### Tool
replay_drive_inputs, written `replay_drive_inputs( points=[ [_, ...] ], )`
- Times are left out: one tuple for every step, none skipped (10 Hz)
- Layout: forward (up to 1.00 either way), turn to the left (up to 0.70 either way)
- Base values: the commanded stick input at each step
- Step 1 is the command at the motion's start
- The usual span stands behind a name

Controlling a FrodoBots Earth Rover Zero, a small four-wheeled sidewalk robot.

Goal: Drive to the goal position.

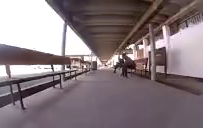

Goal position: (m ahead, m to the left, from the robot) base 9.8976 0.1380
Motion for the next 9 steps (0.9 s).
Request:
replay_drive_inputs(
  points=[
    [0.70, 0.00],
    [0.70, 0.00],
    [0.70, 0.00],
    [0.70, 0.00],
    [0.70, 0.00],
    [0.70, 0.00],
    [0.70, 0.00],
    [0.70, 0.00],
    [0.70, 0.00]
  ],
)
